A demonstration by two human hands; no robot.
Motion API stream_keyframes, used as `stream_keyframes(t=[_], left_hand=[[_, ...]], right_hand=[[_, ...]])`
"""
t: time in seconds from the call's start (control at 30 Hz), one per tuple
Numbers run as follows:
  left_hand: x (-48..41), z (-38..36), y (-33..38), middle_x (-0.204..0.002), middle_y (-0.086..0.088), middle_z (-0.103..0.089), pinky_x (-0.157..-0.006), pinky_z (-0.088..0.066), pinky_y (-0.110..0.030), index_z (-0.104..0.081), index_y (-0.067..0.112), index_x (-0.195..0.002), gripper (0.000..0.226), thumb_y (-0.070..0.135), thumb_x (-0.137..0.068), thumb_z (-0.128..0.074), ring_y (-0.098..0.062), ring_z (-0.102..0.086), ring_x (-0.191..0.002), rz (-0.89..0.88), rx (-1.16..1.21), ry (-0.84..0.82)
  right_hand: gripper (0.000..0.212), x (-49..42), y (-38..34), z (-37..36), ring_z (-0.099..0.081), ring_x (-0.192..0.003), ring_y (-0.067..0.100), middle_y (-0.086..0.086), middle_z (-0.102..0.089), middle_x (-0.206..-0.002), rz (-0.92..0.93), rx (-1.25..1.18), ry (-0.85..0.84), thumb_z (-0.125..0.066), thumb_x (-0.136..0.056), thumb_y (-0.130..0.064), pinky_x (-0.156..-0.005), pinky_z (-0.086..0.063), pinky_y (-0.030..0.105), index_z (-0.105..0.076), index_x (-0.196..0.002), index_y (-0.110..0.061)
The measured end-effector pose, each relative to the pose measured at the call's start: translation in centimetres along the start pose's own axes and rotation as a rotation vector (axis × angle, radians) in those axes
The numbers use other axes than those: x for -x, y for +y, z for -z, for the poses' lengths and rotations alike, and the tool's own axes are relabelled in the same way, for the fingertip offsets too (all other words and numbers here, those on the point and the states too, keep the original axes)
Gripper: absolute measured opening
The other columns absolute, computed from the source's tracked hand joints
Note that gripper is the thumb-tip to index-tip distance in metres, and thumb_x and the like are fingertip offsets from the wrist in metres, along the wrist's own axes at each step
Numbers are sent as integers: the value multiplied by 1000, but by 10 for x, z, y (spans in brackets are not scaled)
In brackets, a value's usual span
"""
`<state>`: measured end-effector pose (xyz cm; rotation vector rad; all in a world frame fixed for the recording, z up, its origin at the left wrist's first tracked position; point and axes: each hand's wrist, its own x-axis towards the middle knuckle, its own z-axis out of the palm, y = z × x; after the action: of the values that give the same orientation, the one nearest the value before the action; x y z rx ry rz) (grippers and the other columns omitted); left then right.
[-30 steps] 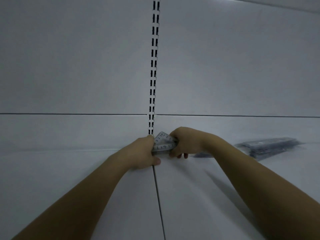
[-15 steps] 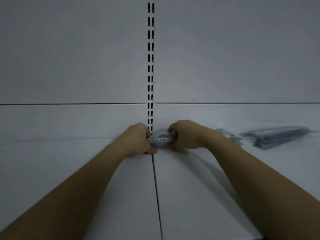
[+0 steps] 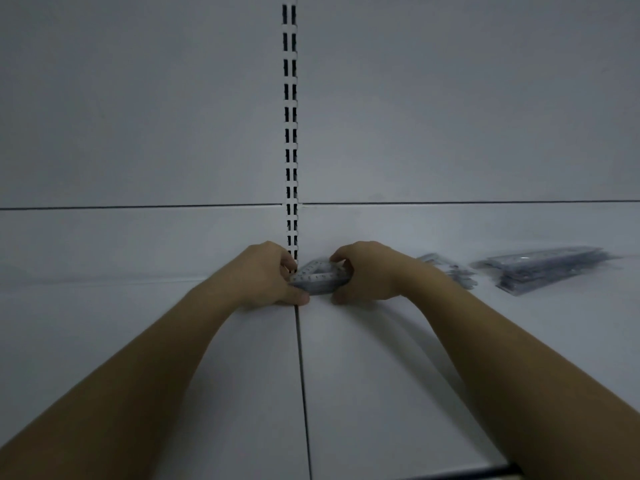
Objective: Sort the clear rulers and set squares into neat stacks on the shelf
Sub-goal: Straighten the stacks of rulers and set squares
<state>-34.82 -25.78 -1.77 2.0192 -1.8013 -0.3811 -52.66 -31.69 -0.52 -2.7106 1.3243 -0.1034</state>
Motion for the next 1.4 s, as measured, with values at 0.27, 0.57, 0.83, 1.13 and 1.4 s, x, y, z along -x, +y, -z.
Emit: stream_keyframes(t=[0.27, 0.57, 0.83, 1.13, 1.4], left_hand=[[5, -5, -2, -89, 2, -70, -75, -50, -20, -74, 16, -101, 30, 29, -75, -80, -9, -65, -81, -36, 55, 177], [3, -8, 0, -108, -2, -66, -80, -46, -23, -62, 19, -120, 56, 32, -69, -82, -15, -59, -90, -56, -127, 113], [-3, -12, -1, -110, -6, -65, -80, -46, -25, -61, 17, -122, 58, 27, -69, -83, -20, -60, -95, -43, -148, 136], [0, -12, 1, -115, -5, -62, -81, -48, -27, -54, 18, -130, 63, 35, -73, -77, -21, -60, -99, -87, -238, 118], [23, -8, 27, -130, 3, -53, -94, -41, -32, -48, 24, -136, 70, 59, -77, -65, -16, -46, -119, -234, -286, 213]], right_hand=[[40, 1, 1, -7, -55, -114, 24, 7, -59, -130, 15, -18, 127, -57, -95, -26, -95, -42, 30, -55, -133, -15], [68, 2, 3, -9, -49, -121, 24, 6, -53, -137, 24, -5, 57, -71, -84, -29, -99, -39, 32, -40, -143, -18], [59, -7, 5, -10, -50, -120, 26, 8, -54, -133, 10, 58, 86, -67, -86, -22, -97, -41, 32, -44, -141, -16], [61, -5, 3, -9, -51, -118, 26, 8, -55, -132, 15, 68, 71, -66, -86, -21, -97, -43, 33, -42, -141, -16], [74, 28, 22, 35, -56, -109, 14, -4, -58, -128, 9, -106, 149, -80, -75, -33, -97, -46, 30, -45, -139, -26]])
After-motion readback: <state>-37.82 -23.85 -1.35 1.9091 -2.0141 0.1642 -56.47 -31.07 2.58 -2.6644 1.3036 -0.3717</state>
